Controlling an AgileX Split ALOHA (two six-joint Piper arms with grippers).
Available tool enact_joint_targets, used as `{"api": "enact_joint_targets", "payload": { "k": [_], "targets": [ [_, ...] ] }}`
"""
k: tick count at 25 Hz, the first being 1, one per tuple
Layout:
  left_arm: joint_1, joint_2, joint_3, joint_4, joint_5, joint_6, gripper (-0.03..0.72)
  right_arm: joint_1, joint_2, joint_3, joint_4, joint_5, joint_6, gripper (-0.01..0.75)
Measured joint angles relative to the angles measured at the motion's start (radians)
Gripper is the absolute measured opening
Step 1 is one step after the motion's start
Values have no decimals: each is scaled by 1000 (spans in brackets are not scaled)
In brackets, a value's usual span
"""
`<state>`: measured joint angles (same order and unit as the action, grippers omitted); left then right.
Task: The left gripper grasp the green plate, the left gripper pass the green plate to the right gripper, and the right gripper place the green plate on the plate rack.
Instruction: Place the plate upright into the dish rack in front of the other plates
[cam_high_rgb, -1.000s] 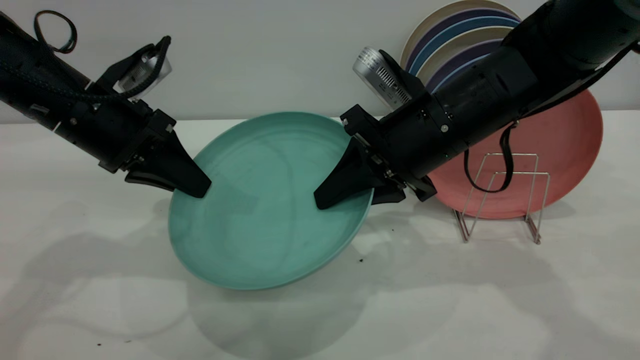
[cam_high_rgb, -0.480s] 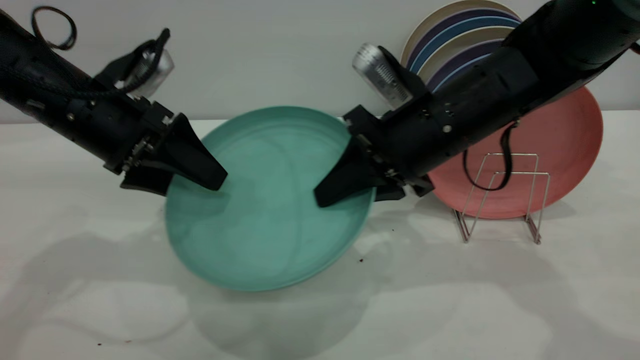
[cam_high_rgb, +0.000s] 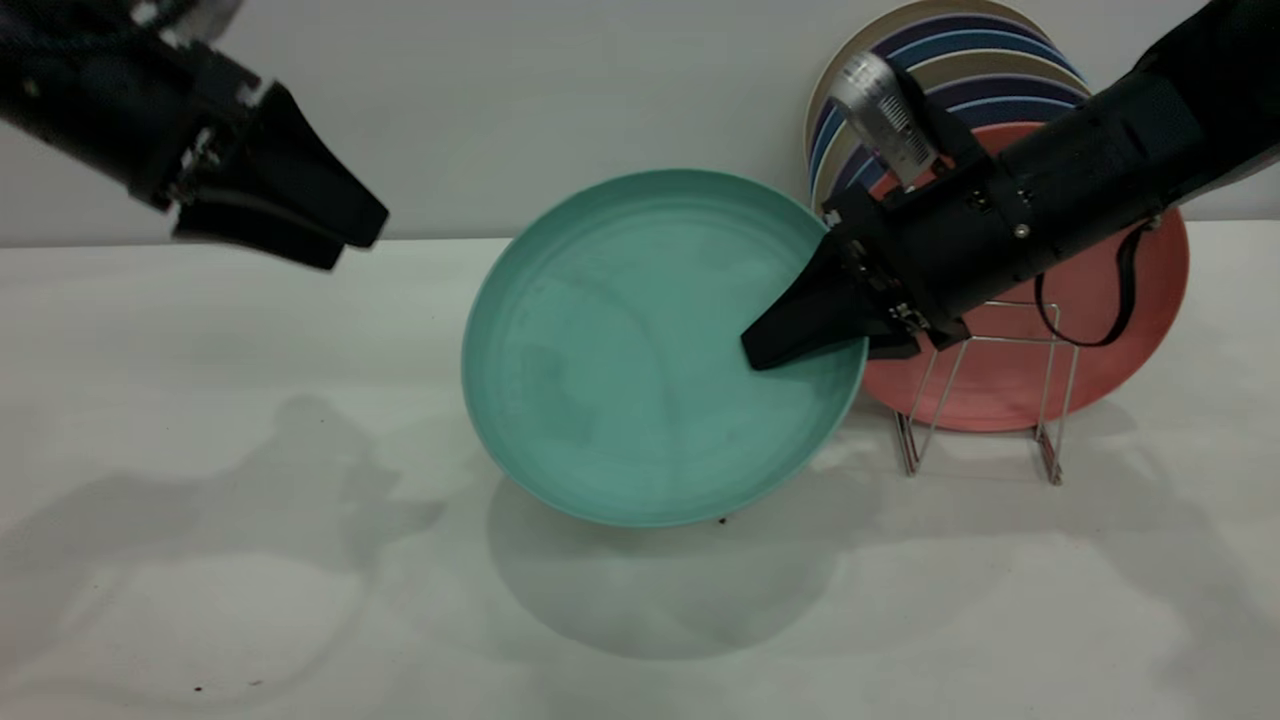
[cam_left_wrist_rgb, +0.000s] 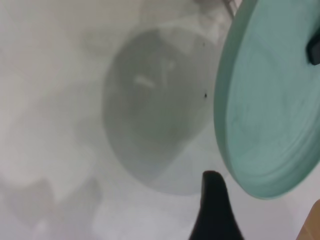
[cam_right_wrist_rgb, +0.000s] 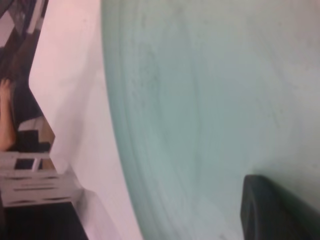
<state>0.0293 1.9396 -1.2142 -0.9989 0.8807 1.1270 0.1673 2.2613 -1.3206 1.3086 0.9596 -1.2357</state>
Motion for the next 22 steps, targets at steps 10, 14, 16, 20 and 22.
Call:
{"api": "enact_joint_targets", "payload": {
  "k": [10, 14, 16, 20, 22],
  "targets": [
    [0, -28, 1, 2, 1, 2, 545, -4, -170, 0, -117, -2, -116, 128],
    [0, -28, 1, 4, 5, 3, 543, -5, -266, 0, -251, -6, -121, 128],
    [0, -28, 1, 4, 6, 3, 543, -5, -325, 0, -304, -31, -132, 128],
    [0, -28, 1, 5, 6, 3, 543, -5, -442, 0, -398, -130, -194, 128],
    [0, -28, 1, 5, 6, 3, 543, -5, -490, 0, -455, -186, -245, 128]
  ]
}}
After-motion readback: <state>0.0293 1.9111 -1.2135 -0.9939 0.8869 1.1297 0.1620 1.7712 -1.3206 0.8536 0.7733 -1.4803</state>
